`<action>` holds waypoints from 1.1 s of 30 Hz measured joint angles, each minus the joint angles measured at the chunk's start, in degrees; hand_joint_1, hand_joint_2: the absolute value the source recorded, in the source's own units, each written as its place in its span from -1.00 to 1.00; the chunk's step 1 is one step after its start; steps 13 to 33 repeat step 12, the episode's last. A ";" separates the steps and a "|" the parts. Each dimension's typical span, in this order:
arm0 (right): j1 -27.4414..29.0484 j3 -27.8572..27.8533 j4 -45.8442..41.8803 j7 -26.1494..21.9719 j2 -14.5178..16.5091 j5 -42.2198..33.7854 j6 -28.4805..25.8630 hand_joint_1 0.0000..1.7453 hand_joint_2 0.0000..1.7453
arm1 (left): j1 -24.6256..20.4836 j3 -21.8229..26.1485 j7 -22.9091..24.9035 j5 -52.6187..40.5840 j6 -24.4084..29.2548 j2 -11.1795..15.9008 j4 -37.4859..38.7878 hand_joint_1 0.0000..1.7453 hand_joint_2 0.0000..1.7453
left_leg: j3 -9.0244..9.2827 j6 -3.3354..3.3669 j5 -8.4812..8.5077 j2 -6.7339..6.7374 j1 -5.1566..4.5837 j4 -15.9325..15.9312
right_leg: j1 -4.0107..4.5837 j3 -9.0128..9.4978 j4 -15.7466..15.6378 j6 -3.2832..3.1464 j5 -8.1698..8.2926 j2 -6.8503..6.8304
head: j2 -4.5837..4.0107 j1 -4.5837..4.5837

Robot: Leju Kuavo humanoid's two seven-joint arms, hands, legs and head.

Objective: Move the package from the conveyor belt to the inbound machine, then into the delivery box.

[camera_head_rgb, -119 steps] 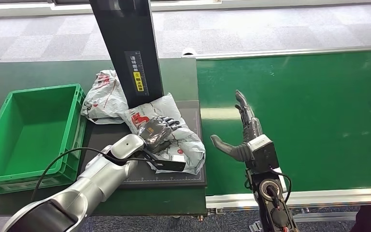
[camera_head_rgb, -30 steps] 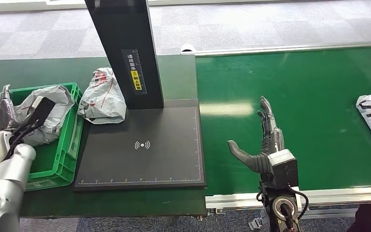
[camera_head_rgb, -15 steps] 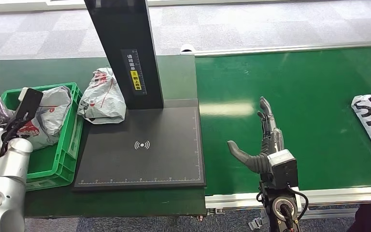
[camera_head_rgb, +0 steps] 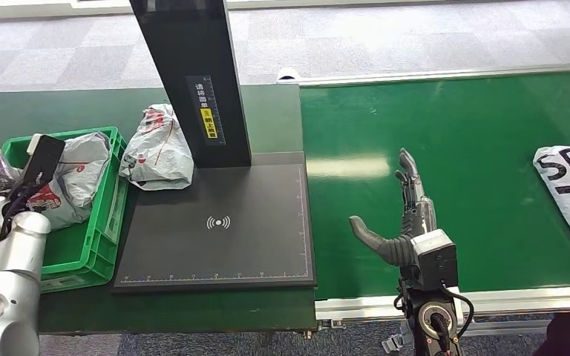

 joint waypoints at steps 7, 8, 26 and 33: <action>0.30 0.00 0.60 -0.05 0.00 0.36 0.01 -1.00 1.00 | 4.62 1.39 -11.29 26.00 -10.20 -3.94 -12.50 -1.00 1.00 | 0.00 0.02 -0.02 0.00 -0.03 0.00 | -0.03 0.00 -0.01 0.01 -0.01 0.00 | 0.00 -0.01; 0.36 -0.01 1.04 -0.20 -0.01 0.29 -0.01 -1.00 1.00 | 6.61 1.00 -12.72 31.77 -14.53 -5.18 -16.09 -1.00 1.00 | 0.00 0.03 -0.04 0.01 -0.05 0.00 | -0.06 0.00 -0.02 0.03 -0.02 0.00 | 0.00 -0.01; 0.33 -0.19 4.30 -2.24 0.04 -1.21 -0.65 -1.00 1.00 | 16.51 -3.20 -17.72 44.16 -25.58 -10.83 -29.67 -1.00 1.00 | 0.02 0.13 -0.14 0.02 -0.16 0.00 | -0.18 0.02 -0.05 0.13 -0.09 0.01 | 0.00 -0.01; 0.33 -0.19 4.30 -2.24 0.04 -1.21 -0.65 -1.00 1.00 | 16.51 -3.20 -17.72 44.16 -25.58 -10.83 -29.67 -1.00 1.00 | 0.02 0.13 -0.14 0.02 -0.16 0.00 | -0.18 0.02 -0.05 0.13 -0.09 0.01 | 0.00 -0.01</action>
